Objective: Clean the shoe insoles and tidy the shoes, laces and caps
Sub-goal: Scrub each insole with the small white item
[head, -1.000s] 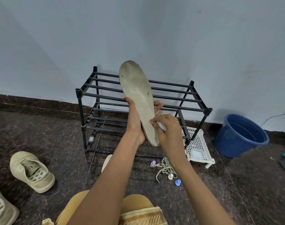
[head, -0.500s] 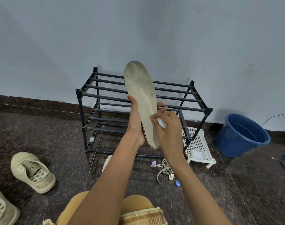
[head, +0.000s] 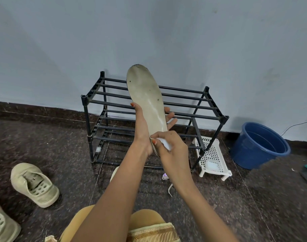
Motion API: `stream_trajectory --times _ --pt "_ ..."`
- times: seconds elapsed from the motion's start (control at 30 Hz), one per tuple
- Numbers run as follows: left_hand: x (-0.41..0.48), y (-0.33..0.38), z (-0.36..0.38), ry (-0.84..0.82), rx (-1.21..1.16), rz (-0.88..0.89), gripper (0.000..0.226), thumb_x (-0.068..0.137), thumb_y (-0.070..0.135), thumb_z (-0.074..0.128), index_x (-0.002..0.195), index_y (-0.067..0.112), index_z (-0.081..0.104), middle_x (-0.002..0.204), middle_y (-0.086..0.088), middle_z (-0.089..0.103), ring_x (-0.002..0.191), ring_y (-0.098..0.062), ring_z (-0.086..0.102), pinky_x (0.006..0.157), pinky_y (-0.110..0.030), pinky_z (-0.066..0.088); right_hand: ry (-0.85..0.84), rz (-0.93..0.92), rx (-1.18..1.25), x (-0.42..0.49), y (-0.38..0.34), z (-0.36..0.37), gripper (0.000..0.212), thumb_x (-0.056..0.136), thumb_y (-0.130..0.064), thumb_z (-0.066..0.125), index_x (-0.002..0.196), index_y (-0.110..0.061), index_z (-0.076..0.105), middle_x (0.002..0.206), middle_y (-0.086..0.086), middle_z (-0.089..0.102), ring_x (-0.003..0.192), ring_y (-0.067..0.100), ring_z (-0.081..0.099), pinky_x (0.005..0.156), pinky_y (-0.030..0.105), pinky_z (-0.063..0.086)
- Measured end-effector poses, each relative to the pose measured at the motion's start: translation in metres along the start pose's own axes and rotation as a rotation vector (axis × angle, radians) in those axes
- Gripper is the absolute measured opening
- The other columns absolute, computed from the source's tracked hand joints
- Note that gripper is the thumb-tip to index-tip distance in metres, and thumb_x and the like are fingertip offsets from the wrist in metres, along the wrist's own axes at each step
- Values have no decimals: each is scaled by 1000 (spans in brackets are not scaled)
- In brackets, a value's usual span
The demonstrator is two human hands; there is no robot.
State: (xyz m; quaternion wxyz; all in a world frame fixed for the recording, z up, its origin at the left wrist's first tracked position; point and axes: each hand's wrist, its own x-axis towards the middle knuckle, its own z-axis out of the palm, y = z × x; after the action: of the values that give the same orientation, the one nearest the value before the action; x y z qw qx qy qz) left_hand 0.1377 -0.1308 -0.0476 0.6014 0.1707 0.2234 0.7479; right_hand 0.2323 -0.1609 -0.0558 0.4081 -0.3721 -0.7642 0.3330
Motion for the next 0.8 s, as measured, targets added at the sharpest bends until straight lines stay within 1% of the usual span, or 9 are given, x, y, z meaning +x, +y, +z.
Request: stream_trajectory --times 0.1,0.23,0.3,0.37,0.4,0.53,0.63,0.7,0.8 --pt "0 -1 0 11 31 -32 92 82 78 13 87 2 64 71 -10 67 66 -18 67 72 -32 59 12 4 -15 1 -1 -1 15 82 -4 61 86 -17 68 86 -16 57 92 5 52 80 6 35" --pt "-3 -1 -1 -23 132 -105 95 79 80 7 85 5 65 70 -9 67 65 -19 67 73 -30 56 59 -14 -77 15 -1 1 14 81 -4 61 88 -14 69 93 1 61 101 18 53 83 23 41" --pt "-2 -1 -1 -23 198 -117 95 79 80 4 85 7 65 72 -8 68 68 -19 67 68 -26 56 79 -23 -92 24 -1 2 14 82 -4 61 88 -13 69 95 5 63 104 15 50 84 15 37" --pt "-1 -2 -2 -23 234 -116 95 79 79 3 85 8 66 73 -8 69 70 -19 67 69 -27 56 69 -27 -98 28 -1 2 14 82 -4 61 88 -13 70 95 7 64 99 9 47 81 3 30" --pt "-1 -2 -3 -26 234 -117 95 79 79 4 85 7 66 74 -8 69 71 -20 67 71 -28 55 55 -29 -96 29 -1 1 14 82 -4 60 88 -13 70 95 7 63 96 8 47 80 3 30" --pt "0 -3 -4 -49 151 -127 94 78 81 9 87 5 64 74 -11 67 69 -22 67 79 -35 55 20 -25 -31 19 2 0 16 81 -2 60 86 -14 69 90 2 62 93 14 52 82 22 40" --pt "1 -3 -3 -16 41 -74 91 82 78 13 86 2 63 68 -10 64 62 -18 64 80 -37 55 23 -47 -27 7 4 -1 15 80 -8 60 85 -18 69 86 -12 58 91 9 54 83 29 41" --pt "2 -1 -3 -2 20 -47 91 83 77 13 86 2 64 68 -9 65 61 -17 64 79 -35 56 26 -61 -46 2 6 -1 16 77 -16 58 81 -29 68 84 -22 56 89 4 53 85 38 42" --pt "3 2 -3 7 1 -22 91 83 76 11 91 2 62 74 -10 65 62 -16 65 74 -33 58 18 -66 -62 -3 7 -1 19 74 -20 57 86 -33 64 83 -24 57 89 9 56 87 51 41"
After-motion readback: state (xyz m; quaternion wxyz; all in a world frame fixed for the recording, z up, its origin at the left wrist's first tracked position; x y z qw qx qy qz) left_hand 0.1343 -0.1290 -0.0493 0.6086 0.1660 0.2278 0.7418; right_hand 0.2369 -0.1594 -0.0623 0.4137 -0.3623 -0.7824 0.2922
